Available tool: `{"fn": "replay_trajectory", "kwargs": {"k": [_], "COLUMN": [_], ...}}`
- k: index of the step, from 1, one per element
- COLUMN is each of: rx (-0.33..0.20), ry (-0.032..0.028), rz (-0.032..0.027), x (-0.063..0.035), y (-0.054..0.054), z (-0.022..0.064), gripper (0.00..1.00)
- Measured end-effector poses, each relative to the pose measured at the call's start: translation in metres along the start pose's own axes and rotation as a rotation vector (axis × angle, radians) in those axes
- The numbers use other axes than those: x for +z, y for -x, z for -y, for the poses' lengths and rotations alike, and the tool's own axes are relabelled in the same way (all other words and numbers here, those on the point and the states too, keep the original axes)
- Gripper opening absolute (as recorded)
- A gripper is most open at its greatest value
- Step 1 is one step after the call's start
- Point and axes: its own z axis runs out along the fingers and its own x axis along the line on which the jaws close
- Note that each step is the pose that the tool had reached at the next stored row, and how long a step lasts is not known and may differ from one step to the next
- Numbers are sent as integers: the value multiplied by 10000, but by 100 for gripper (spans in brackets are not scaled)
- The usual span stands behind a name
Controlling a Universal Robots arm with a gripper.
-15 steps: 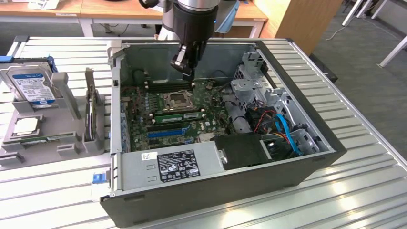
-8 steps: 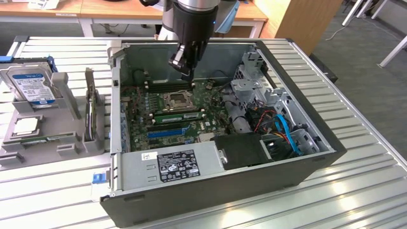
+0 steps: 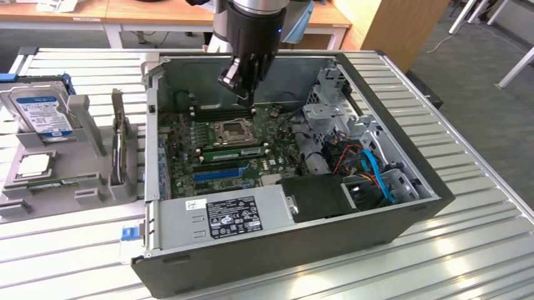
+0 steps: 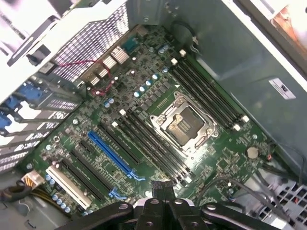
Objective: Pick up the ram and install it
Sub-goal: 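Press down the ram until it locks into place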
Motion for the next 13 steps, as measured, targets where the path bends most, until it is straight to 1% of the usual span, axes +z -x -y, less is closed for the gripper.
{"fn": "replay_trajectory", "kwargs": {"k": [13], "rx": [1729], "ry": [-68], "rz": [16], "x": [1], "y": [-1], "z": [-1], "gripper": [10]}}
